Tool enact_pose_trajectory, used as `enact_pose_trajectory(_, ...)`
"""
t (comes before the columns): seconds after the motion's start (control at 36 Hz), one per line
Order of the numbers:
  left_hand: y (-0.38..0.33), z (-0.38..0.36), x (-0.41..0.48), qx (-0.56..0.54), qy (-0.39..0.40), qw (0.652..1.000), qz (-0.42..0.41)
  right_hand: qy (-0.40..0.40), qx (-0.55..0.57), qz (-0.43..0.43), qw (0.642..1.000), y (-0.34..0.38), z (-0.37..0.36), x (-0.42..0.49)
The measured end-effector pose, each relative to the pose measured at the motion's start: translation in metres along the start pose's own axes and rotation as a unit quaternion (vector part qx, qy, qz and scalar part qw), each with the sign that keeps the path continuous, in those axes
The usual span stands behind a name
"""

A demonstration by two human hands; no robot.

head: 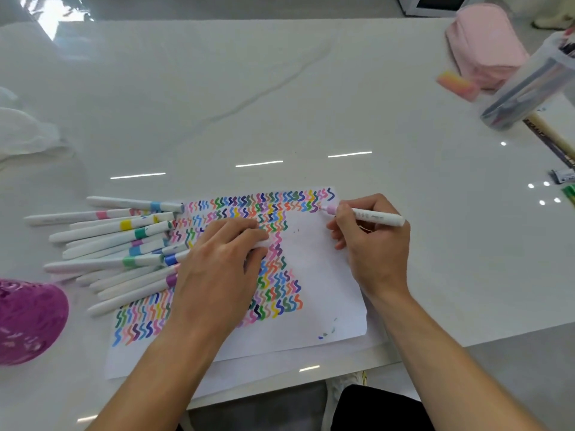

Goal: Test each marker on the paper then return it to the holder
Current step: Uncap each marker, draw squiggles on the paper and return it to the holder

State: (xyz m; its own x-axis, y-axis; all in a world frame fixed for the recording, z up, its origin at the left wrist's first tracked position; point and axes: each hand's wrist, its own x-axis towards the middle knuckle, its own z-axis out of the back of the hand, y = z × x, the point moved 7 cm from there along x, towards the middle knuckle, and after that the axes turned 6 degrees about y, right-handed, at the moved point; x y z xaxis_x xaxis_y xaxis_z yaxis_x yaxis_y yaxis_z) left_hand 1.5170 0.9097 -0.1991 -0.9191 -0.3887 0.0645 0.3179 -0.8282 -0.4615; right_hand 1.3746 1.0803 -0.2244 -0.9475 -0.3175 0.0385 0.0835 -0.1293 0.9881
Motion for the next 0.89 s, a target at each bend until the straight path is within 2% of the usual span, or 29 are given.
enact_pose_trajectory(0.64,0.0025,-0.0009,0.0026,-0.02,0.01,0.999,0.031,-0.007,-0.077,-0.005,0.997,-0.0012,-0.0006,0.0016)
enact_pose_trajectory(0.89,0.004,-0.0014,0.0035,-0.025,0.006,0.999,0.047,-0.004,-0.061,-0.019,0.998,-0.002,-0.0008,0.0014)
